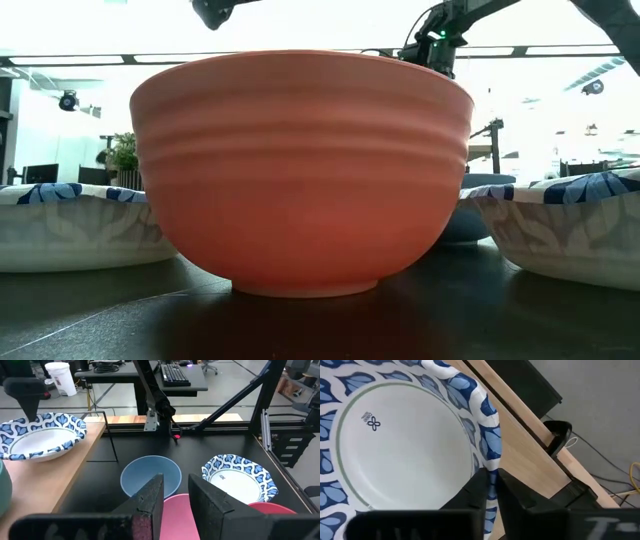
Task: Place and stack bowls onto a shelf
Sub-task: Put the right white and blue paper plate on the shelf, then stack the pink plastic bowl on the green plastic bowl on the shelf
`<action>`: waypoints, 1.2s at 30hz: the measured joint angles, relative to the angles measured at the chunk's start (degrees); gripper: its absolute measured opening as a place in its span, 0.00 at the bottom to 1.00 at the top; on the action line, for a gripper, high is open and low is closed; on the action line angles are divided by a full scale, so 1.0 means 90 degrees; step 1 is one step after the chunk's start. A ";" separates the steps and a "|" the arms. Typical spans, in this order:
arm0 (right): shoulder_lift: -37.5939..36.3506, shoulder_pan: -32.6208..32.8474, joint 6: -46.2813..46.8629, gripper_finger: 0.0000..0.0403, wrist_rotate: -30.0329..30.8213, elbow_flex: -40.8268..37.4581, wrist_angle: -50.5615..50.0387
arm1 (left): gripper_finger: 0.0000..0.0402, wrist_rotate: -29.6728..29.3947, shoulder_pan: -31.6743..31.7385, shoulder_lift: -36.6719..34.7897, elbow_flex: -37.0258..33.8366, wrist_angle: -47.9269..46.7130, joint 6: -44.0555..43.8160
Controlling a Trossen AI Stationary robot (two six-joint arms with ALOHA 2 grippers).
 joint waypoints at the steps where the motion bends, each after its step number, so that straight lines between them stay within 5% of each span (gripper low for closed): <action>1: -0.0005 0.0000 0.0000 0.09 0.0000 0.0000 0.0001 | 0.18 0.0000 0.0000 0.0000 0.0000 0.0003 0.0000; 12: -0.0099 0.0000 0.0349 0.36 0.0044 0.0675 -0.0210 | 0.18 -0.0002 0.0000 0.0072 0.0001 -0.0010 -0.0160; 20: -0.1206 0.0524 0.0670 0.37 -0.0168 0.0668 -0.0483 | 0.18 -0.0002 0.0000 0.0575 0.0001 -0.0060 -0.0799; 29: -0.3323 0.2329 0.1113 0.32 -0.0129 -0.1172 0.0681 | 0.20 0.0004 0.0024 0.1563 0.0000 -0.0038 -0.1022; 36: -0.5105 0.3781 0.2121 0.32 -0.0024 -0.3507 0.2230 | 0.36 -0.0002 0.0201 0.2280 0.0000 -0.0001 -0.1120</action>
